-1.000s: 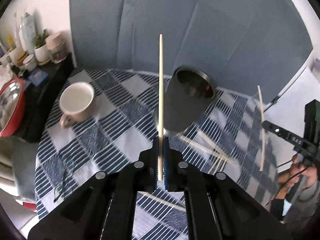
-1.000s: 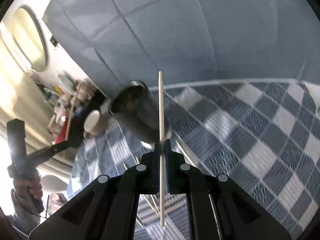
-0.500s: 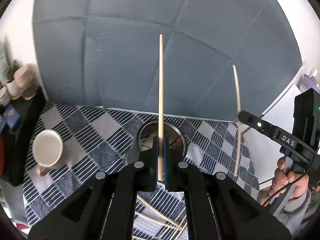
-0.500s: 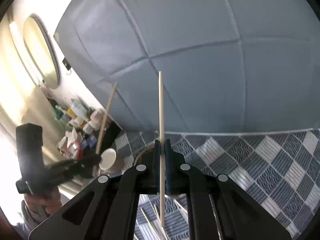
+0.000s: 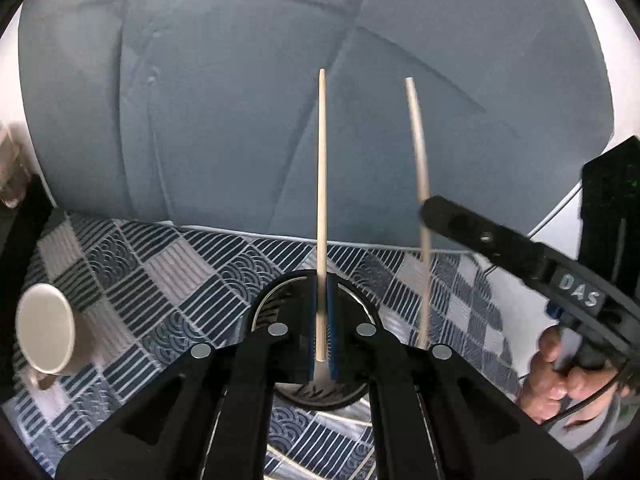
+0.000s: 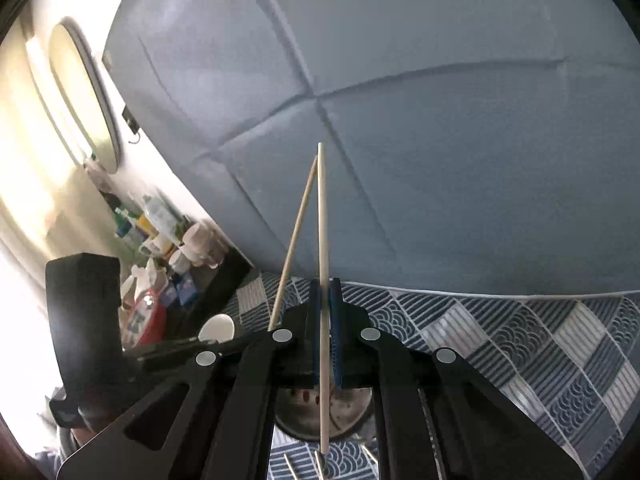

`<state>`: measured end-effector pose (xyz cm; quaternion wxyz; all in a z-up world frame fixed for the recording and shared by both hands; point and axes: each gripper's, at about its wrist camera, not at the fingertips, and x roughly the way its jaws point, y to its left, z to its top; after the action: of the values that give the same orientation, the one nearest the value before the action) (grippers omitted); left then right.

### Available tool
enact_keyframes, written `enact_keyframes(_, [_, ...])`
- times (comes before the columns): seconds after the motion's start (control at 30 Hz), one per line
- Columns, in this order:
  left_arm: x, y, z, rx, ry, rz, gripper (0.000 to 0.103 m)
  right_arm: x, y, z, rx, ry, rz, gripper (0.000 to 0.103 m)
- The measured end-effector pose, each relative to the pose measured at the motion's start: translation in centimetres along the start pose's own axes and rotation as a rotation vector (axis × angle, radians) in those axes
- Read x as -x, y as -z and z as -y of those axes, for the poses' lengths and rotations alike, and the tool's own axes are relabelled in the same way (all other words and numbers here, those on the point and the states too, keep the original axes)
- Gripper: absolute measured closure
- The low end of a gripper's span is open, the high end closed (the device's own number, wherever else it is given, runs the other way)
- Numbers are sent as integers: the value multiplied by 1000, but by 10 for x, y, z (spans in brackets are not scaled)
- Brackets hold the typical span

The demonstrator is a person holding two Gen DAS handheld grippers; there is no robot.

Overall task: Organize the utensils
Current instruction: 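Lower the left tool's chopstick into the holder and open while the right tool releases its own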

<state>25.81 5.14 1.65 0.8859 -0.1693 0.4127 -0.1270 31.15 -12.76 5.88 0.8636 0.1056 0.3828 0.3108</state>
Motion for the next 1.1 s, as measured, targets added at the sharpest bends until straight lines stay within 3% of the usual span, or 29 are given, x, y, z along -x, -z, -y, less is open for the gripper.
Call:
enact_keyframes(0.47, [-34, 19, -3, -41, 27, 38, 98, -45, 23, 14, -27, -32, 25, 99])
enact_keyframes(1.1, [-57, 33, 18, -168, -63, -2, 98, -43, 54, 20, -15, 14, 1, 98])
